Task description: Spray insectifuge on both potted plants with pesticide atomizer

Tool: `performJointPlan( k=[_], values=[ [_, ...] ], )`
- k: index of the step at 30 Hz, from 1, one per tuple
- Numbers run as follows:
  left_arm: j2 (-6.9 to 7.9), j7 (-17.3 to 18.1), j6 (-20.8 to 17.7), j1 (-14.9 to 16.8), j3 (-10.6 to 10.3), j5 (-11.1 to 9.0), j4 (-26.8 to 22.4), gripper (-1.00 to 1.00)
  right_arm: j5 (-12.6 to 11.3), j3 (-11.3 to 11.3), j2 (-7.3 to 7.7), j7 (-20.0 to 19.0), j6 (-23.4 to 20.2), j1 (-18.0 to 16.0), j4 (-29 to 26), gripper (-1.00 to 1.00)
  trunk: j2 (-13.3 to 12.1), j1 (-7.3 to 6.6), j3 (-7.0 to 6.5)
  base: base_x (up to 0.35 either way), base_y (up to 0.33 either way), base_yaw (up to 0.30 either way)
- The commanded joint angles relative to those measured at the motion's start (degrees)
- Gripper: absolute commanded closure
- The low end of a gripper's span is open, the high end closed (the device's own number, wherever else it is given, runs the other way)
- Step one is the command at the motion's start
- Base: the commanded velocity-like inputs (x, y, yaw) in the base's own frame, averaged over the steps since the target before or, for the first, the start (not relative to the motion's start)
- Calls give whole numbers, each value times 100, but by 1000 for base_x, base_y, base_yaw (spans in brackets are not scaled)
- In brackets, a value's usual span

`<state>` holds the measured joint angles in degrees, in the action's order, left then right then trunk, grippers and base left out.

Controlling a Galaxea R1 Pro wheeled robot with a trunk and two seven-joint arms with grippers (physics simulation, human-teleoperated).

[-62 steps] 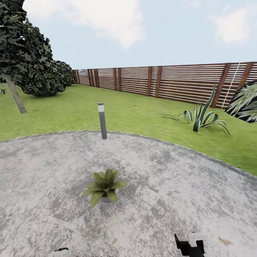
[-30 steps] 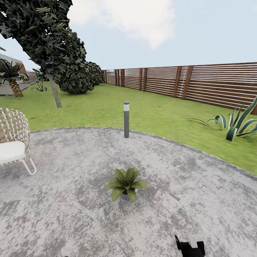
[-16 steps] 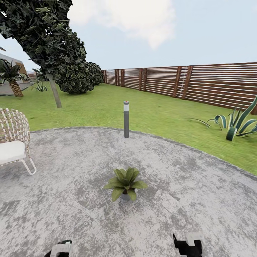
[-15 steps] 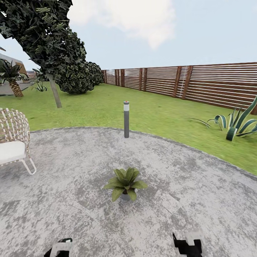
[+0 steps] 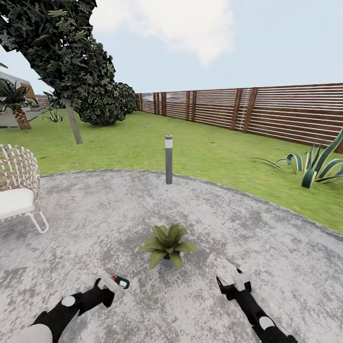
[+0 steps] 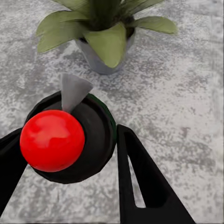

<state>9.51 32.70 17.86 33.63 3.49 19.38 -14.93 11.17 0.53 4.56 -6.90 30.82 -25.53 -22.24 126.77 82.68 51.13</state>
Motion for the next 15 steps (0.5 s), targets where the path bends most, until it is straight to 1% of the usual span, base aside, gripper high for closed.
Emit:
performJointPlan(
  k=[1, 2, 4, 7, 8, 9, 12, 13, 15],
  values=[
    [8, 226, 11, -15, 20, 269, 7, 100, 130, 8, -1, -133, -107, -3, -97, -100, 2, -1, 7, 0, 0, 0],
    [16, 434, -21, 39, 23, 428, 4, 100, 239, 8, -8, -215, -235, -4, -192, -100, 2, -1, 7, 0, 0, 0],
    [19, 871, -121, 160, 23, 662, 1, 100, 444, -8, -42, -379, -455, -5, -368, -100, 2, -1, 7, 0, 0, 0],
    [14, 1630, -397, 368, 16, 962, -5, 100, 828, -112, -239, -732, -653, -17, -555, -100, 2, -1, 7, 0, 0, 0],
    [9, 1975, -517, 456, 17, 1161, -37, 100, 1101, -173, -364, -870, -745, -46, -601, -100, 2, -1, 7, 0, 0, 0],
    [4, 2249, -590, 520, 18, 1379, -94, 100, 1417, -219, -490, -945, -868, -85, -629, -100, 2, -1, 7, 0, 0, 0],
    [-38, 2624, -653, 573, 20, 1777, -224, 100, 2025, -259, -694, -1008, -1079, -135, -651, -100, 2, -1, 7, 0, 0, 0],
    [-50, 2716, -667, 580, 20, 1899, -251, 100, 2166, -264, -748, -1023, -1110, -148, -654, -100, 2, -1, 7, 0, 0, 0],
    [-63, 2853, -728, 587, 20, 2129, -280, 100, 2328, -269, -818, -1209, -1145, -167, -662, -100, 2, -1, 7, 0, 0, 0]
  ],
)
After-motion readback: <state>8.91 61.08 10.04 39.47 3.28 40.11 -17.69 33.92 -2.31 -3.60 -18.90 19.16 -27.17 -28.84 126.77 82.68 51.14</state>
